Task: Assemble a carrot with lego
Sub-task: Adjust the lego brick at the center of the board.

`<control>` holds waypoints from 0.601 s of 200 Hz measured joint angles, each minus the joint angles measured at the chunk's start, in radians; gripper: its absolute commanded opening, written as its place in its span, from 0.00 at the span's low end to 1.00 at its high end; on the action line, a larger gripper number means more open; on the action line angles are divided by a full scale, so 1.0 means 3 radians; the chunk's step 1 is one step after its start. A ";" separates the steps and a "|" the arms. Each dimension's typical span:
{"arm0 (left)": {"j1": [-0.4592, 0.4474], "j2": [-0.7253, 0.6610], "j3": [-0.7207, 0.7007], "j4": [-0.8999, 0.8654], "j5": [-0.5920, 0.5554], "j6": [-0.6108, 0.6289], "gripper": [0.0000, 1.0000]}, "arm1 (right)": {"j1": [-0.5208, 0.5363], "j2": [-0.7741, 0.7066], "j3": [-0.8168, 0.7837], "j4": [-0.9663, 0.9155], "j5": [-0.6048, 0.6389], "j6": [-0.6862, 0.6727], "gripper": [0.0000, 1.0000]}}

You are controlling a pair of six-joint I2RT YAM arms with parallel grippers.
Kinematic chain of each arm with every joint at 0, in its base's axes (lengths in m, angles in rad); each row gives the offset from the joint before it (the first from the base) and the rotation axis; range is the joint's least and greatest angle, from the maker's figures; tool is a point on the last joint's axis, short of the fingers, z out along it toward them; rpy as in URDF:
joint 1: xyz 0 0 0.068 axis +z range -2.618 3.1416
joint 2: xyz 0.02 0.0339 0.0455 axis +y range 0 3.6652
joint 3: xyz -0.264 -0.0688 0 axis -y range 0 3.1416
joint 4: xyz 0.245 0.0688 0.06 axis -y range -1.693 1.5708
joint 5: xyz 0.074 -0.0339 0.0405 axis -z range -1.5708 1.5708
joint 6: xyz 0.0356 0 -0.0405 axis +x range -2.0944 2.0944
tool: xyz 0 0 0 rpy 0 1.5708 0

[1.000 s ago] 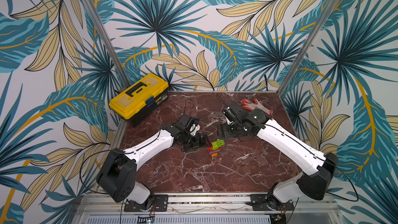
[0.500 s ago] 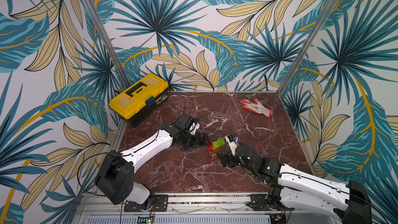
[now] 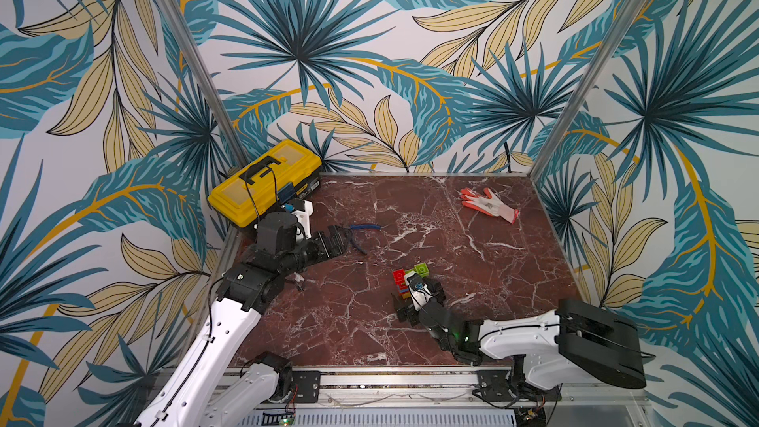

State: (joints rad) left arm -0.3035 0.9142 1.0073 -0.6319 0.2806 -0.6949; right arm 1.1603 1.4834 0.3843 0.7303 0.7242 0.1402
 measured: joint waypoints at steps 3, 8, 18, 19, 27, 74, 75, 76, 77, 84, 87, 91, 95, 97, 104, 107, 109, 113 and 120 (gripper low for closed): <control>0.0015 0.0004 -0.0011 -0.0001 -0.0001 0.0000 0.99 | 0.0001 0.0041 0.0005 0.0045 0.0017 -0.0009 0.98; 0.0029 0.0011 -0.0032 -0.0006 -0.0001 0.0001 0.99 | 0.0000 0.0116 0.0019 0.0130 0.0045 -0.0023 0.98; 0.0050 0.0025 -0.0075 -0.0038 -0.0001 0.0001 0.99 | 0.0000 0.0224 0.0041 0.0268 0.0092 -0.0050 0.96; 0.0051 0.0027 -0.0078 -0.0041 -0.0001 0.0001 0.99 | 0.0000 0.0237 0.0043 0.0291 0.0097 -0.0052 0.96; 0.0060 0.0033 -0.0104 -0.0069 0.0000 0.0006 0.99 | 0.0000 0.0310 0.0056 0.0418 0.0130 -0.0072 0.92; 0.0086 0.0039 -0.0114 -0.0128 0.0000 0.0037 1.00 | -0.0024 0.0467 0.0066 0.0765 0.0220 -0.0102 0.70; 0.0086 0.0039 -0.0114 -0.0128 -0.0001 0.0037 1.00 | -0.0027 0.0467 0.0066 0.0769 0.0223 -0.0089 0.69; 0.0086 0.0039 -0.0114 -0.0128 -0.0001 0.0038 0.99 | -0.0028 0.0467 0.0066 0.0773 0.0224 -0.0088 0.69; 0.0088 0.0039 -0.0114 -0.0128 -0.0001 0.0038 0.99 | -0.0029 0.0467 0.0066 0.0777 0.0224 -0.0100 0.69; 0.0090 0.0039 -0.0114 -0.0128 -0.0001 0.0038 0.99 | -0.0037 0.0467 0.0066 0.0788 0.0221 -0.0098 0.66; 0.0092 0.0039 -0.0114 -0.0128 -0.0001 0.0038 0.99 | -0.0039 0.0467 0.0066 0.0788 0.0215 -0.0092 0.65; 0.0093 0.0039 -0.0114 -0.0128 -0.0003 0.0038 0.99 | -0.0046 0.0467 0.0066 0.0792 0.0219 -0.0088 0.64; 0.0094 0.0039 -0.0114 -0.0130 -0.0004 0.0038 0.99 | -0.0052 0.0467 0.0065 0.0792 0.0214 -0.0081 0.62; 0.0095 0.0039 -0.0114 -0.0130 -0.0004 0.0038 0.99 | -0.0055 0.0467 0.0065 0.0792 0.0216 -0.0081 0.61; 0.0098 0.0039 -0.0114 -0.0128 -0.0006 0.0038 0.99 | -0.0067 0.0467 0.0065 0.0791 0.0211 -0.0078 0.60; 0.0098 0.0039 -0.0114 -0.0128 -0.0008 0.0038 0.99 | -0.0071 0.0465 0.0065 0.0791 0.0205 -0.0076 0.58; 0.0099 0.0039 -0.0114 -0.0128 -0.0010 0.0038 0.99 | -0.0075 0.0465 0.0065 0.0791 0.0202 -0.0078 0.57; 0.0099 0.0039 -0.0114 -0.0130 -0.0014 0.0038 0.99 | -0.0080 0.0465 0.0065 0.0791 0.0202 -0.0074 0.55; 0.0100 0.0039 -0.0114 -0.0130 -0.0017 0.0039 1.00 | -0.0089 0.0465 0.0065 0.0791 0.0196 -0.0070 0.54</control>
State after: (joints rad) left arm -0.2733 0.9260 0.9730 -0.6708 0.2756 -0.6830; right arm 1.1336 1.6230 0.4038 0.9676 0.7830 0.1192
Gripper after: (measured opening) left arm 0.995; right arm 0.658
